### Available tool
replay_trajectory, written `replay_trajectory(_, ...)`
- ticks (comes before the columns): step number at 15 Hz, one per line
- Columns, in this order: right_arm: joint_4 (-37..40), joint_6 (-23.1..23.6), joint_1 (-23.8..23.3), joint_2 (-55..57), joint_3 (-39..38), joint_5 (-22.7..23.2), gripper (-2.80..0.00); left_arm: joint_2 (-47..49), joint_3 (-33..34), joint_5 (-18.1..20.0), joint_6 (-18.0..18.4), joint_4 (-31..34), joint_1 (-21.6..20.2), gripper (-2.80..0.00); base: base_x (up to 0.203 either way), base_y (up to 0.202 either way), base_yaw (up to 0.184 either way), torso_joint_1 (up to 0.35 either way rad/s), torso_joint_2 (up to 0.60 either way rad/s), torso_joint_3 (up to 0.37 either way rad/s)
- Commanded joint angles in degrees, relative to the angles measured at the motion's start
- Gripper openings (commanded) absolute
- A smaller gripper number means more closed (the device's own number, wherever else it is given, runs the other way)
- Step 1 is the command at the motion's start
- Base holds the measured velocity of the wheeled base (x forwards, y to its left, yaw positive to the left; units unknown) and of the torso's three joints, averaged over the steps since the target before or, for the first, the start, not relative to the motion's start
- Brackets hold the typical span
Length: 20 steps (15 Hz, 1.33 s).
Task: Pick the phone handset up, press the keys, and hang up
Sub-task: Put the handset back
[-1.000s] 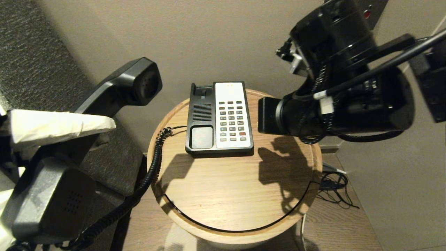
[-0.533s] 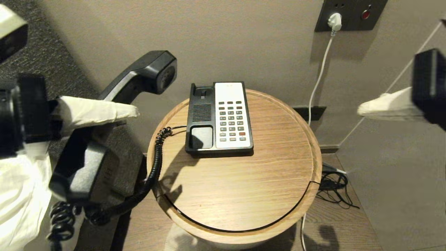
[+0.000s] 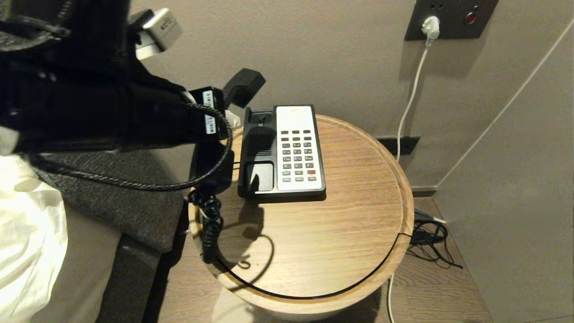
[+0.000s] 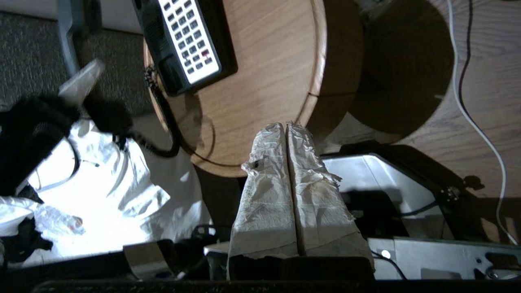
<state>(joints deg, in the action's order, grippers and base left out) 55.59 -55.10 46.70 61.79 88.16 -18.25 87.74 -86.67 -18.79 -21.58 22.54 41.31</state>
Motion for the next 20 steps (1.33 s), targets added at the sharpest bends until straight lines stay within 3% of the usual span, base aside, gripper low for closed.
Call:
replay_trajectory(1,0.6,-0.3,-0.1,-3.4,-1.9,0.0,-2.8,8.9,-7.6,-4.1,-0.2,3.6,1.7,-2.8,0.0,0.0,0.0,0.0,0.0,0.0)
replay_trajectory(4,1.6,-0.1,-0.1,-6.8,-5.1,0.0,-2.8,13.8,-12.8,-8.8,-0.5,6.7,2.1,-2.8,0.0,0.0,0.0,0.0,0.0,0.0)
replay_trajectory(13,2.4,-0.3,-0.3,-9.7,-8.0,0.1,-2.8,17.3,-14.7,-12.7,1.1,6.9,0.3,-2.8,0.0,0.0,0.0,0.0,0.0,0.0)
replay_trajectory(18,2.6,-0.3,-0.6,-10.7,-9.4,0.1,-2.8,17.2,-16.0,-16.3,2.4,6.5,0.3,-2.8,0.0,0.0,0.0,0.0,0.0,0.0)
replay_trajectory(20,2.6,-0.4,-0.6,-10.9,-9.7,0.1,-2.8,17.3,-16.0,-19.4,3.7,6.7,0.6,-2.8,0.0,0.0,0.0,0.0,0.0,0.0)
